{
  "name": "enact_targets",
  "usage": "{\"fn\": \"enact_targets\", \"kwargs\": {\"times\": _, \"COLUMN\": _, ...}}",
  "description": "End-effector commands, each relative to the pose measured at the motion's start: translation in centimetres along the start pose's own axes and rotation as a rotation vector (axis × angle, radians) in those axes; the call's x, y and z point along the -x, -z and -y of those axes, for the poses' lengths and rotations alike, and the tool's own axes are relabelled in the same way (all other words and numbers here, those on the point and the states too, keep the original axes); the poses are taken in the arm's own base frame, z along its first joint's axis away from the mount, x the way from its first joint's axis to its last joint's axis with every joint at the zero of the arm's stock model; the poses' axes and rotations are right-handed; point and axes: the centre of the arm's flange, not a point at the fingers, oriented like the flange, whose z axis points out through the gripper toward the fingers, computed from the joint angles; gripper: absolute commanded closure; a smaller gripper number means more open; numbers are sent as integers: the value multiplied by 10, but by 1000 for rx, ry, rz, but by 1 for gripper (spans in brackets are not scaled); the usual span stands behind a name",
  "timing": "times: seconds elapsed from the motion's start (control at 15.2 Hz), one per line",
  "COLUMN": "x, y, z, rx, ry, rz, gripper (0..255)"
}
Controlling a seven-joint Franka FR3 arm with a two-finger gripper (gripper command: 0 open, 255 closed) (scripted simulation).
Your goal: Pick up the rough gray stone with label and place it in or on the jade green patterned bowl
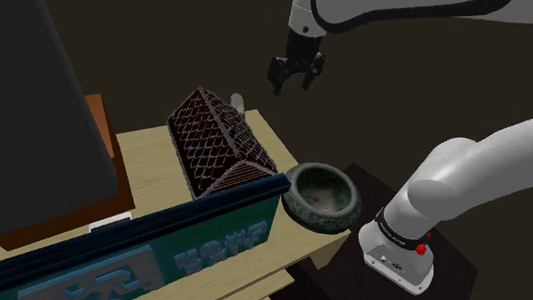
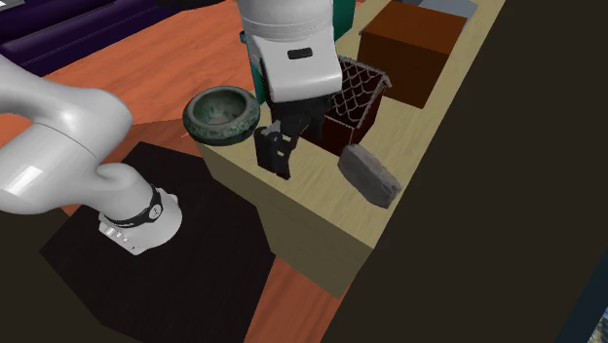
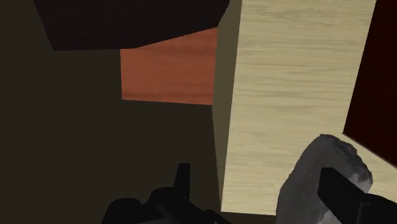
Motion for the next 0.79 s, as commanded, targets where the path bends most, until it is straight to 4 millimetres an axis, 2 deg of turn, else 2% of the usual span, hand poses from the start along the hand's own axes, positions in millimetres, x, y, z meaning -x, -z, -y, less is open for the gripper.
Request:
{"fn": "enact_targets", "kwargs": {"times": 0.0, "x": -14, "y": -13, "z": 24, "rx": -1, "ry": -57, "rz": 1, "gripper": 0}}
{"fn": "enact_targets", "kwargs": {"times": 0.59, "x": -81, "y": -60, "z": 112, "rx": 4, "ry": -293, "rz": 7, "gripper": 0}}
{"fn": "enact_targets", "kwargs": {"times": 0.73, "x": -85, "y": -67, "z": 116, "rx": 5, "ry": -304, "rz": 8, "gripper": 0}}
